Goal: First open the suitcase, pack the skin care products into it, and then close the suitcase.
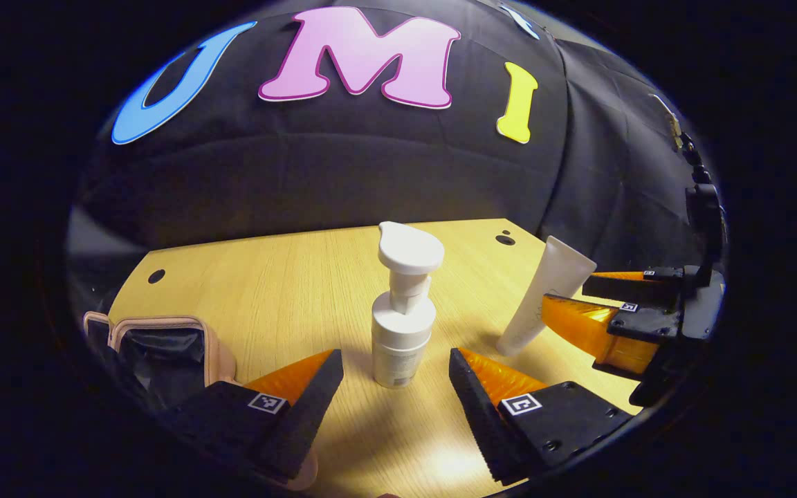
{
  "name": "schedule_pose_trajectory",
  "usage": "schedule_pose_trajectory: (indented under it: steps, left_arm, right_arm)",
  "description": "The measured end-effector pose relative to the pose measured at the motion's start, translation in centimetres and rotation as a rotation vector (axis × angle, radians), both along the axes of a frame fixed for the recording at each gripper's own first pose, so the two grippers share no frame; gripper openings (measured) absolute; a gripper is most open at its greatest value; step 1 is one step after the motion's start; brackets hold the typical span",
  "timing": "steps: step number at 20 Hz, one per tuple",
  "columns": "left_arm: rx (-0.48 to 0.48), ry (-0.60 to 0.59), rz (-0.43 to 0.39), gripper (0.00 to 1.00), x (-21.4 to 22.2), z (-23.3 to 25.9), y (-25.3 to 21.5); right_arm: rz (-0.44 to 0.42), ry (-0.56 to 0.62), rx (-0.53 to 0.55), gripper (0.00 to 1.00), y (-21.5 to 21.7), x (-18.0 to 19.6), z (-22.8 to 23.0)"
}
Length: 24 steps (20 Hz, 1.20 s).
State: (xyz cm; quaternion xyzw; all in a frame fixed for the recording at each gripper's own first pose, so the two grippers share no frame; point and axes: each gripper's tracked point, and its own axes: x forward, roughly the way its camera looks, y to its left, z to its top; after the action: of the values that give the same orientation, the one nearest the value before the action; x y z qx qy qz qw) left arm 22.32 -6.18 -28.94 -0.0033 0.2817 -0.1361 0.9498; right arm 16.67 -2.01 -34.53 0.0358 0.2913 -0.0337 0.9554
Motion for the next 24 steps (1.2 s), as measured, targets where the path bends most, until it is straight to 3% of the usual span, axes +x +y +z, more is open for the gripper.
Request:
schedule_pose_trajectory:
  steps: [4, 7, 9, 10, 12, 13, 16, 17, 18, 19, 20, 24]
  left_arm:
    - [0.009, 0.027, 0.048, 0.97, 2.1, -2.5, -0.8]
    - [-0.019, 0.072, 0.066, 0.97, 2.8, -5.0, -1.7]
    - [-0.051, 0.155, 0.072, 0.97, 2.0, -6.4, -2.3]
    - [-0.033, 0.157, 0.099, 0.92, 2.8, -7.2, -2.0]
    - [-0.015, 0.171, 0.127, 0.59, 1.8, -6.2, -0.8]
    - [-0.030, 0.196, 0.132, 0.58, 1.3, -6.1, -0.7]
    - [-0.094, 0.220, 0.151, 0.56, 0.3, -3.6, 0.5]
    - [-0.097, 0.209, 0.149, 0.56, -0.5, -2.3, 1.2]
    - [-0.096, 0.206, 0.135, 0.58, -1.4, -0.9, 1.8]
    - [-0.101, 0.200, 0.113, 0.56, -2.5, 0.7, 2.5]
    - [-0.106, 0.197, 0.091, 0.56, -3.5, 2.4, 3.3]
    - [-0.072, 0.246, 0.055, 0.56, -8.1, 7.1, 9.6]
  right_arm:
    - [0.049, 0.011, -0.017, 0.98, 0.4, 1.9, -2.5]
    - [0.035, 0.024, -0.021, 0.98, -0.2, 2.8, -4.0]
    - [0.037, 0.072, 0.027, 0.97, 0.2, 2.8, -5.6]
    - [0.019, 0.074, 0.028, 0.79, -0.1, 3.0, -5.5]
    - [0.028, 0.095, 0.021, 0.42, 0.0, 2.7, -5.8]
    - [0.036, 0.092, 0.026, 0.37, 0.3, 2.7, -5.6]
    - [0.061, 0.083, 0.051, 0.34, 1.1, 2.2, -3.9]
    - [0.069, 0.071, 0.048, 0.38, 1.3, 1.8, -2.7]
    - [0.082, 0.053, 0.045, 0.27, 1.6, 1.2, -1.4]
    - [0.094, 0.037, 0.043, 0.38, 2.0, 0.6, 0.0]
    - [0.109, 0.020, 0.044, 0.32, 2.5, 0.0, 1.5]
    - [0.161, -0.059, 0.043, 0.33, 5.4, -2.8, 7.6]
